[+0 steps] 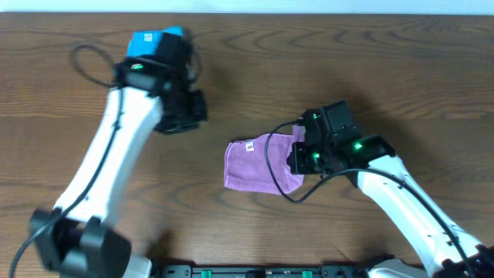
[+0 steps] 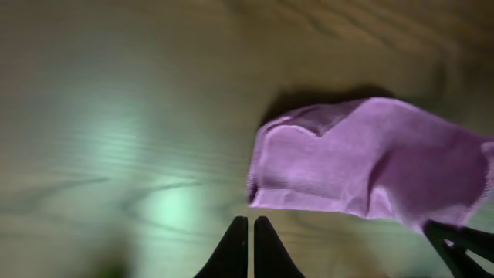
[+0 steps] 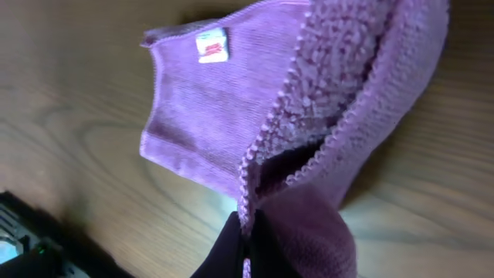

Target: Fold the cloth

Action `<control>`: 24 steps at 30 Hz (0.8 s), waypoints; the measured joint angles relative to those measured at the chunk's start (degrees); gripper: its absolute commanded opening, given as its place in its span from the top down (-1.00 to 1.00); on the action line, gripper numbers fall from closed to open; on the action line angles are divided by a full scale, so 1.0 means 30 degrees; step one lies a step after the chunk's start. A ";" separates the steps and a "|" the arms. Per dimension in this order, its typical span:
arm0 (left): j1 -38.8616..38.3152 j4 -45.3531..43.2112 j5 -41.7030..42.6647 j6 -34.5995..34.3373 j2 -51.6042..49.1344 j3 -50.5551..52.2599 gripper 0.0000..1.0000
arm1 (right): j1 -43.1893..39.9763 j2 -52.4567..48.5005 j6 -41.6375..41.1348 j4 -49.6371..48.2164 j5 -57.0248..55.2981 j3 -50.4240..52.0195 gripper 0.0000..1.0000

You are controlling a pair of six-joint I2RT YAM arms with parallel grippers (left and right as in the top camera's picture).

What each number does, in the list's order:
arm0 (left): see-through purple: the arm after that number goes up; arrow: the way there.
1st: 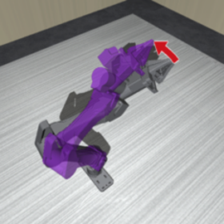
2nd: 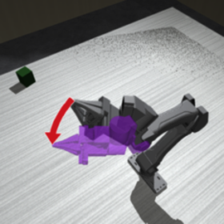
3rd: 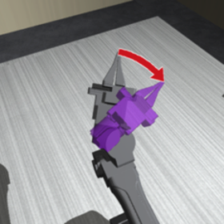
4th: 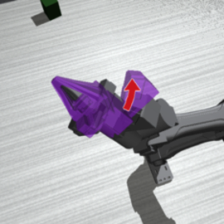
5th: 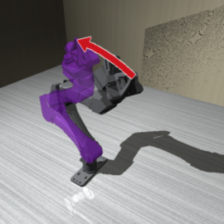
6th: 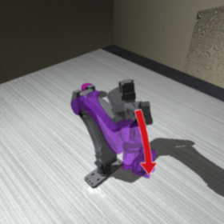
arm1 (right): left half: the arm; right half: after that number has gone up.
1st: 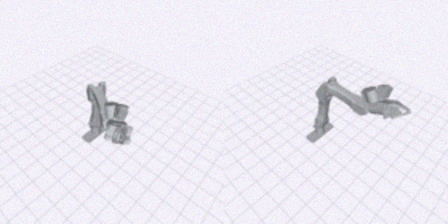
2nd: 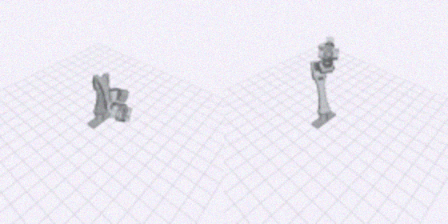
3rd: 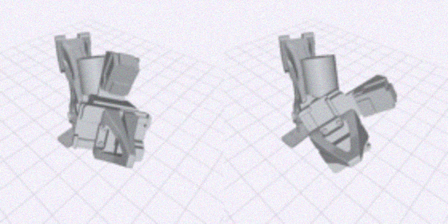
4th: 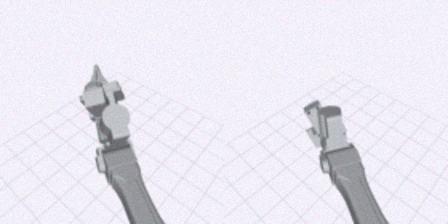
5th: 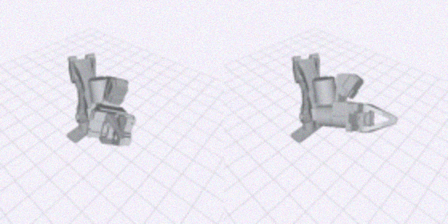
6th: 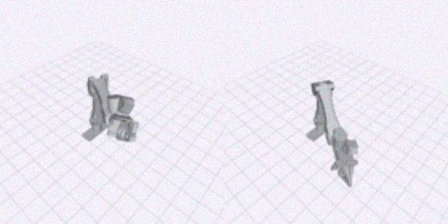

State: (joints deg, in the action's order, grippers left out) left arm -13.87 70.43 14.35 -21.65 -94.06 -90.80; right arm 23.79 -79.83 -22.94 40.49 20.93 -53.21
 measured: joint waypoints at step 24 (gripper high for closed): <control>0.2499 0.2084 -0.0918 0.1880 0.1355 -0.0007 0.88 | 0.5595 0.0007 -0.4218 -0.3504 -0.1122 0.0000 -0.24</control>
State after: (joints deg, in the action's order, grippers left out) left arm -6.37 76.69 11.60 -16.01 -90.00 -90.83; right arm 40.58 -79.81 -35.59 29.98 17.56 -53.21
